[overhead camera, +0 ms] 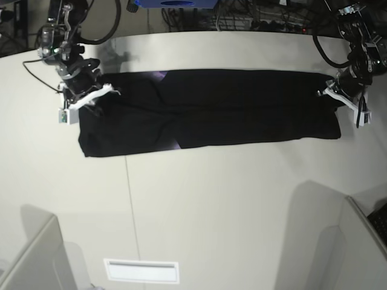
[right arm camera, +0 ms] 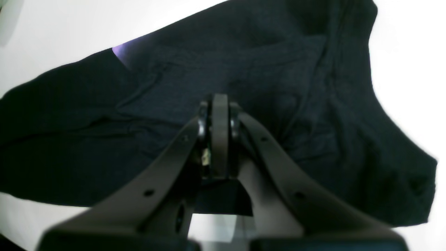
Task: Fold the T-shirt properly
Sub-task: 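Grasp the folded strip's end with the left gripper, then fold the strip end with the left gripper toward the right gripper, then release the strip and move both grippers to the strip's two ends, then grasp both ends of the strip and lift them toward each other, then fold the right gripper's end over onto the stack and release, then press the folded bundle edges with both grippers to square it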
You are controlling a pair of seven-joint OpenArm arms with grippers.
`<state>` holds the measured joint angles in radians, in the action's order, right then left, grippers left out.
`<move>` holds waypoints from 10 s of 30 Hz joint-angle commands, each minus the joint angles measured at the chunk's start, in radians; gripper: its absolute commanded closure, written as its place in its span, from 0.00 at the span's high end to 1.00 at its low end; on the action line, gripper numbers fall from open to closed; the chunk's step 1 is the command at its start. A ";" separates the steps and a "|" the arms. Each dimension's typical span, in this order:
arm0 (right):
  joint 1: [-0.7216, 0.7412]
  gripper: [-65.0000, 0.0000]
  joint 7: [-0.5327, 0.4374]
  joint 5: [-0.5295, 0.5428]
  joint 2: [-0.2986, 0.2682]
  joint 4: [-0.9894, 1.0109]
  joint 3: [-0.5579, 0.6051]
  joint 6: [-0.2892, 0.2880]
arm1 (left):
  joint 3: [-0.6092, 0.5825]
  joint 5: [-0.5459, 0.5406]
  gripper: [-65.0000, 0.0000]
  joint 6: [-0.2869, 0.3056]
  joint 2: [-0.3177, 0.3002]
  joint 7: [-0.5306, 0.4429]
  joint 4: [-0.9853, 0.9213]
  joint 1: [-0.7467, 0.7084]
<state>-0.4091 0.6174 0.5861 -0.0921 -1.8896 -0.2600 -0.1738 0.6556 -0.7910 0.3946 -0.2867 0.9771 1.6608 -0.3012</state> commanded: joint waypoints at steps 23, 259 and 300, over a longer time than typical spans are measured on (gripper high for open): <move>0.028 0.00 -0.023 0.013 0.030 -0.021 -0.002 -0.010 | -0.435 0.221 0.00 -0.110 0.200 -0.017 0.243 0.041; 0.304 0.58 0.304 0.229 0.048 0.134 0.454 0.340 | -0.495 0.216 0.00 -0.277 -0.001 -0.291 0.170 -0.163; 0.146 0.00 0.178 0.236 -0.027 -0.112 0.219 0.334 | -0.333 0.084 0.43 0.089 0.212 -0.289 0.266 -0.203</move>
<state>-0.2684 0.8116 0.8074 -0.1154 -1.9831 -0.0402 0.1719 0.3180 -0.7013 0.4751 -0.0658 0.7052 1.9121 -0.5018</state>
